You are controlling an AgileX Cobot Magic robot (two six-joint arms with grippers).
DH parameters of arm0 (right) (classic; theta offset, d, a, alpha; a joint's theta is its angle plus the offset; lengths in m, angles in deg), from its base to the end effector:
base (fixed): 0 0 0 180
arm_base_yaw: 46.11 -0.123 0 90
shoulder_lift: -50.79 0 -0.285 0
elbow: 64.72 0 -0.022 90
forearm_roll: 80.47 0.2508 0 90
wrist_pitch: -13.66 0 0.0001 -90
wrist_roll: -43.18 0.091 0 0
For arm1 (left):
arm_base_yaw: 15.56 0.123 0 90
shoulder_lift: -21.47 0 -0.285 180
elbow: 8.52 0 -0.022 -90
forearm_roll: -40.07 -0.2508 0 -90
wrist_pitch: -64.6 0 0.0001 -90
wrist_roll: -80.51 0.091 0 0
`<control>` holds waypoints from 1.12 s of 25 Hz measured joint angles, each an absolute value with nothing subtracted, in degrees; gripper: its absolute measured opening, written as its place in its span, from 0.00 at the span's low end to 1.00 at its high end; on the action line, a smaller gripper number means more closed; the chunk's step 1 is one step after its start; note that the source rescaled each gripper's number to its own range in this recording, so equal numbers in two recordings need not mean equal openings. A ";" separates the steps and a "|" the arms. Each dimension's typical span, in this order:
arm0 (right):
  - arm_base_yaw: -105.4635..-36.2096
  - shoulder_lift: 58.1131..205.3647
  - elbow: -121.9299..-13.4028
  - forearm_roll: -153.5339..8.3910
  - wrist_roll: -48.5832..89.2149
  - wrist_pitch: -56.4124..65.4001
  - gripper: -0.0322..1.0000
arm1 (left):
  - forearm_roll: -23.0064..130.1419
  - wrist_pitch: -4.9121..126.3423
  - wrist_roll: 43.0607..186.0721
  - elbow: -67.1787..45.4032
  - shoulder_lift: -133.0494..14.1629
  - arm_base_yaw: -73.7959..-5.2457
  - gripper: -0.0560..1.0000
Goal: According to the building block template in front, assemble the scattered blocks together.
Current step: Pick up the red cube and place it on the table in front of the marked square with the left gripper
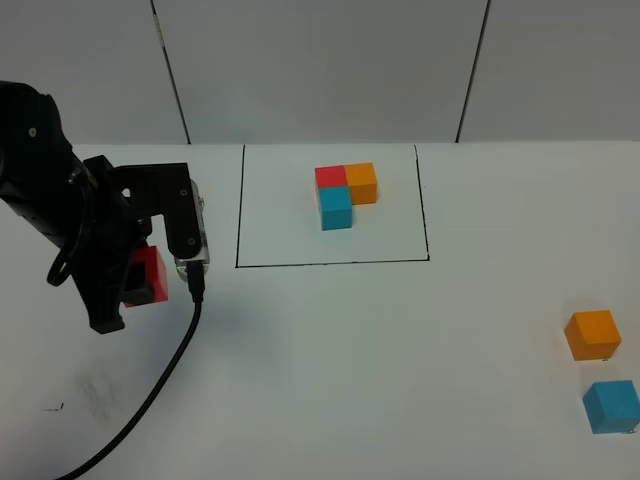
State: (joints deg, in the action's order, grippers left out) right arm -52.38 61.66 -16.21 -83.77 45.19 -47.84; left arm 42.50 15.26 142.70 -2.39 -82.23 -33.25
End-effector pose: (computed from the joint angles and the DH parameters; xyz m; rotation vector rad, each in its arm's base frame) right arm 0.0032 -0.0043 0.2767 -0.0771 2.1069 0.0167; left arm 0.3261 -0.1071 0.2505 1.7663 2.1566 0.1459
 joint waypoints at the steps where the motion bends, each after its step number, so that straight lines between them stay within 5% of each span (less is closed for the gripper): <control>1: -52.38 61.66 -16.21 -83.77 45.19 -47.84 0.72 | 42.50 16.15 143.23 -2.39 -82.29 -33.70 0.06; 15: -52.38 61.66 -16.21 -83.77 45.19 -47.88 0.72 | 44.71 10.91 138.37 -17.86 -98.03 -42.09 0.06; 28: -52.38 61.66 -16.21 -83.77 45.19 -47.88 0.72 | 42.91 13.20 133.90 -19.62 -102.87 -47.41 0.06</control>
